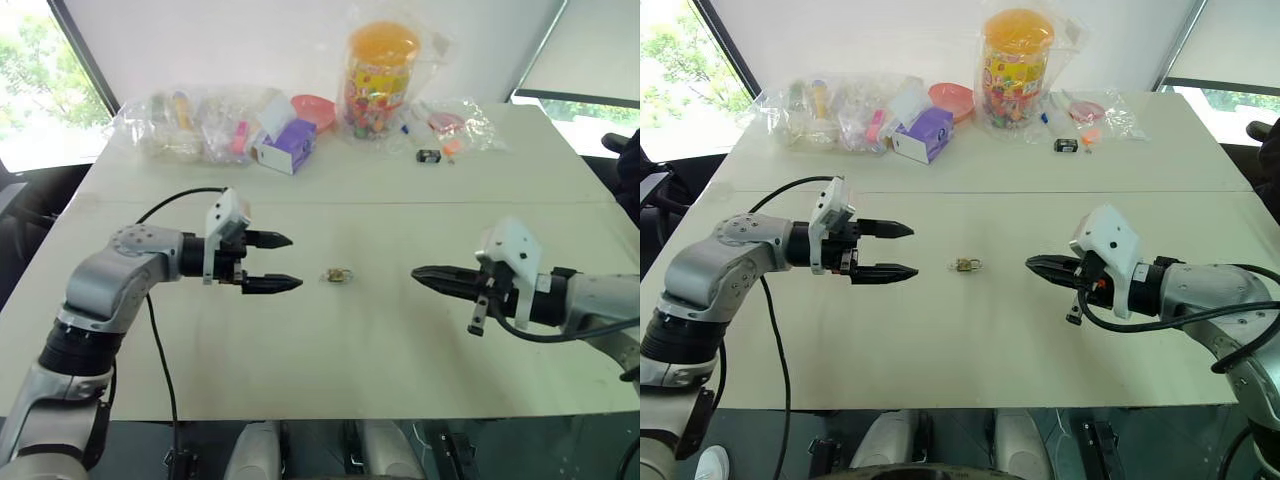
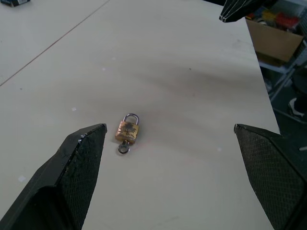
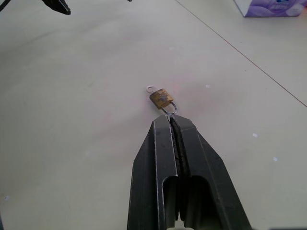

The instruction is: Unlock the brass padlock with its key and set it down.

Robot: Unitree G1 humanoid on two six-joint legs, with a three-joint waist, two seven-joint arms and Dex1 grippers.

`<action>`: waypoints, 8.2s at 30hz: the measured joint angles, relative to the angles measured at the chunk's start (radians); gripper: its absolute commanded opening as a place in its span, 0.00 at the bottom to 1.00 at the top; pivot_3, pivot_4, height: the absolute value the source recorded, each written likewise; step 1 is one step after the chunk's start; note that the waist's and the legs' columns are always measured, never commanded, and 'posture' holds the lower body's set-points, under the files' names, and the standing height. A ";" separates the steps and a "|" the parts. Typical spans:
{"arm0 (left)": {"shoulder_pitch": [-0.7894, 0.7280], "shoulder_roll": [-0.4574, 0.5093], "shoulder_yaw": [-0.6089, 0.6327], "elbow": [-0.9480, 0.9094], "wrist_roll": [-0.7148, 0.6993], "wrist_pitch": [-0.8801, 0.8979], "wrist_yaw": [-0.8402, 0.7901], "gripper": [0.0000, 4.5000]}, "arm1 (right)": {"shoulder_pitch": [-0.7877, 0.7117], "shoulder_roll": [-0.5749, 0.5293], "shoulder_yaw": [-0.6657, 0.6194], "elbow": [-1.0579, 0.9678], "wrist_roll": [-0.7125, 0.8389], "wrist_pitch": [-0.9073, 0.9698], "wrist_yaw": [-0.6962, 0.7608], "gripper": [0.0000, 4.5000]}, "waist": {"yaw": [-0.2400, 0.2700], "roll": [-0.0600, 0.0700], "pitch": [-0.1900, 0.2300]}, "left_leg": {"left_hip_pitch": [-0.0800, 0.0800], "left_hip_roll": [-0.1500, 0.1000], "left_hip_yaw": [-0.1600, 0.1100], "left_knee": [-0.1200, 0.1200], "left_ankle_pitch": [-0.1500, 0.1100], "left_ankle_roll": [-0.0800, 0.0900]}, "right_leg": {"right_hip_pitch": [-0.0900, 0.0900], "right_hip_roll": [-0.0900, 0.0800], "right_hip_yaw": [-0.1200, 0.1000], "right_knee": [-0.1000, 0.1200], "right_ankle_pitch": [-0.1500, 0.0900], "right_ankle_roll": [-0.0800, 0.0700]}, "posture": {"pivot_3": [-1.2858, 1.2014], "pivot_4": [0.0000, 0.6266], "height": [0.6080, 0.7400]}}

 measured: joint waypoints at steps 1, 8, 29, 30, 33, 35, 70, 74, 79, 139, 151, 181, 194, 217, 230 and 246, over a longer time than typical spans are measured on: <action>0.000 0.000 -0.001 0.000 0.000 0.000 0.000 0.99 | 0.000 0.000 0.000 0.000 0.000 0.000 0.000 0.00 | 0.000 0.000 0.000 | 0.000 0.000 0.000 0.000 0.000 0.000 | 0.000 0.000 0.000 0.000 0.000 0.000 | 0.52 0.24 1.00; -0.033 -0.038 0.003 0.001 -0.021 0.009 0.021 0.99 | -0.001 -0.006 0.005 0.001 -0.008 -0.002 0.001 0.00 | 0.004 -0.001 0.001 | 0.000 0.000 0.000 0.000 0.000 0.000 | 0.000 0.000 0.000 0.000 0.000 0.000 | 0.52 0.24 1.00; -0.009 0.001 -0.006 0.003 0.051 -0.065 -0.006 0.99 | -0.046 -0.013 0.097 0.041 -0.052 -0.049 0.014 0.00 | -0.001 -0.001 0.001 | 0.000 0.000 0.000 0.000 0.000 0.000 | 0.000 0.000 0.000 0.000 0.000 0.000 | 0.52 0.24 1.00; -0.009 -0.002 -0.006 0.004 0.057 -0.068 -0.003 0.99 | -0.058 -0.013 0.116 0.049 -0.061 -0.060 0.021 0.00 | -0.001 -0.001 0.001 | 0.000 0.000 0.000 0.000 0.000 0.000 | 0.000 0.000 0.000 0.000 0.000 0.000 | 0.52 0.24 1.00; -0.002 -0.008 -0.011 0.005 0.064 -0.070 0.000 0.99 | -0.090 -0.012 0.161 0.081 -0.086 -0.079 0.039 0.00 | 0.000 -0.001 0.001 | 0.000 0.000 0.000 0.000 0.000 0.000 | 0.000 0.000 0.000 0.000 0.000 0.000 | 0.52 0.24 1.00; 0.003 -0.014 -0.014 0.007 0.067 -0.070 0.003 1.00 | -0.141 0.002 0.211 0.130 -0.115 -0.102 0.053 0.12 | -0.002 -0.001 0.001 | 0.000 0.000 0.001 0.001 0.000 0.000 | 0.000 0.000 0.000 0.000 0.000 0.000 | 0.52 0.24 1.00; 0.106 0.026 -0.033 -0.004 0.180 -0.178 0.045 1.00 | -0.663 0.490 0.696 1.181 -0.682 -0.637 0.368 0.28 | -0.008 0.000 0.001 | 0.001 0.000 0.004 0.002 0.001 -0.003 | -0.005 -0.002 0.001 0.010 0.000 0.000 | 0.52 0.24 1.00; 0.118 0.025 -0.033 -0.005 0.180 -0.179 0.045 1.00 | -0.657 0.498 0.689 1.160 -0.695 -0.624 0.365 0.15 | -0.009 0.000 0.001 | 0.002 0.000 0.004 0.002 0.001 -0.003 | -0.006 -0.002 0.001 0.011 0.000 0.000 | 0.52 0.24 1.00; 0.102 0.001 -0.035 0.013 0.173 -0.171 0.042 1.00 | -0.594 0.488 0.683 1.043 -0.764 -0.665 0.293 0.15 | -0.009 0.000 0.001 | 0.001 0.000 0.003 0.002 0.001 -0.003 | -0.006 -0.002 0.001 0.011 0.000 0.000 | 0.52 0.24 1.00; -0.022 -0.307 -0.064 0.244 0.418 -0.898 0.112 0.01 | -0.307 0.281 0.481 0.415 -1.030 -1.063 -0.002 0.15 | -0.001 0.000 0.001 | 0.000 -0.001 0.004 0.002 0.003 -0.005 | -0.007 0.000 0.002 0.011 0.000 0.000 | 0.52 0.24 1.00; -0.052 -0.265 0.044 0.128 -0.130 0.145 0.156 0.01 | -0.310 0.282 0.513 0.425 -1.024 -1.079 0.025 0.15 | -0.008 0.000 0.001 | 0.000 0.000 0.002 0.002 0.003 -0.005 | -0.007 0.001 0.002 0.012 0.000 0.000 | 0.52 0.24 1.00; -0.071 -0.307 0.030 0.072 -0.165 0.243 0.260 0.00 | -0.318 0.280 0.534 0.392 -1.003 -1.054 0.059 0.15 | -0.003 0.000 0.001 | 0.001 -0.001 0.002 0.002 0.003 -0.006 | -0.006 0.000 0.002 0.012 0.000 0.000 | 0.52 0.24 1.00; -0.071 -0.243 -0.006 0.047 -0.173 0.265 0.198 0.00 | -0.333 0.291 0.538 0.371 -0.943 -0.983 0.084 0.91 | -0.002 0.000 0.001 | 0.000 -0.001 0.003 0.002 0.003 -0.006 | -0.006 0.000 0.002 0.012 0.000 0.000 | 0.52 0.24 1.00; -0.155 -0.209 -0.004 0.156 -0.127 0.204 0.093 0.00 | -0.342 0.314 0.262 0.075 -0.175 0.097 0.015 0.01 | -0.002 0.000 0.001 | 0.000 -0.001 0.002 0.002 0.003 -0.005 | -0.006 0.000 0.002 0.011 0.000 0.000 | 0.52 0.24 1.00; -0.158 -0.188 -0.006 0.086 -0.172 0.251 0.032 0.00 | -0.329 0.313 0.317 0.178 -0.223 0.022 -0.052 0.01 | -0.002 0.000 0.001 | -0.001 -0.001 0.002 0.002 0.003 -0.004 | -0.006 0.001 0.002 0.010 0.000 0.000 | 0.52 0.24 1.00; -0.146 -0.187 -0.006 0.083 -0.184 0.270 0.040 0.00 | -0.357 0.284 0.322 0.201 -0.243 -0.025 -0.056 0.01 | -0.002 0.000 0.001 | -0.001 -0.001 0.002 0.002 0.003 -0.004 | -0.006 0.001 0.002 0.010 0.000 0.000 | 0.52 0.24 1.00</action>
